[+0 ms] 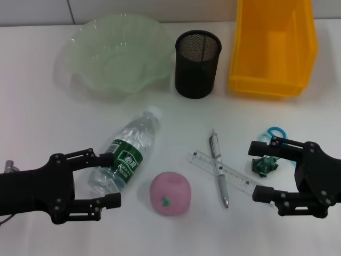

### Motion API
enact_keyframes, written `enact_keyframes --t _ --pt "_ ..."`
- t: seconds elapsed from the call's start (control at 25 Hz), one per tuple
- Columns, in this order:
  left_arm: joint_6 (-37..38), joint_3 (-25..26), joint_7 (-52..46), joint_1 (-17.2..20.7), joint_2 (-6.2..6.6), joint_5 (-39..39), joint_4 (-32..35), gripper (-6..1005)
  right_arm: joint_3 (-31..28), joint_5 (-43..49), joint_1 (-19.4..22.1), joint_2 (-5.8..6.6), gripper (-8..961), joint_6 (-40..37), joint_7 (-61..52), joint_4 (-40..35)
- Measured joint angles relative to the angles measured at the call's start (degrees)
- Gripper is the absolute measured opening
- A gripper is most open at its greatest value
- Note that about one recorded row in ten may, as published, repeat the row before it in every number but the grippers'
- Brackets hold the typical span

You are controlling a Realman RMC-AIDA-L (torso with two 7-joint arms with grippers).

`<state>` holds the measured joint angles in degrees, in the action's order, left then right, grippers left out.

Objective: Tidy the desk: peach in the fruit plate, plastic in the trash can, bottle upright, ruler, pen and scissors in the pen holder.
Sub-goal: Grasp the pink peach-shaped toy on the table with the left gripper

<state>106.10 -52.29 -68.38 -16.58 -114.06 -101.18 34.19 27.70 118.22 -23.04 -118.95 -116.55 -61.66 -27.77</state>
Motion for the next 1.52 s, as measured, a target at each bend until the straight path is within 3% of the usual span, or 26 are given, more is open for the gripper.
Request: enact_keyframes --t 0.68,0.92,1.12,1.28,1.36,1.4,1.48,1.52 --pt "0.8 0.0 -0.7 -0.3 0.34 0.0 0.5 842 0.1 0.9 -0.4 0.11 820 0.1 -0.1 0.4" --pt "1.2 -0.2 -3.5 -0.9 0.42 0.0 2.3 838 0.0 0.9 0.1 0.67 820 0.1 -0.3 0.2" --pt "2.1 -0.6 -15.3 -2.2 -0.58 -4.1 15.9 827 0.0 0.9 0.8 1.38 820 -0.2 -0.5 0.1" --pt "3.3 -1.2 -25.7 -5.5 -3.48 -11.2 31.4 818 0.0 0.9 2.1 1.92 820 0.0 -0.6 -0.1" --pt "3.2 -4.1 -30.5 -8.0 -4.4 -14.5 37.8 814 -0.1 0.9 2.6 2.14 820 0.0 -0.6 -0.1" --pt "3.2 -4.1 -30.5 -8.0 -4.4 -14.5 37.8 811 -0.2 0.9 2.9 2.31 820 0.0 -0.6 -0.1" --pt "0.8 -12.6 -37.1 -12.2 -4.47 -17.7 43.4 807 -0.3 0.9 3.4 2.62 820 0.0 -0.7 -0.1" --pt "0.8 -12.6 -37.1 -12.2 -4.47 -17.7 43.4 805 -0.3 0.9 3.5 2.7 820 0.0 -0.7 -0.1"
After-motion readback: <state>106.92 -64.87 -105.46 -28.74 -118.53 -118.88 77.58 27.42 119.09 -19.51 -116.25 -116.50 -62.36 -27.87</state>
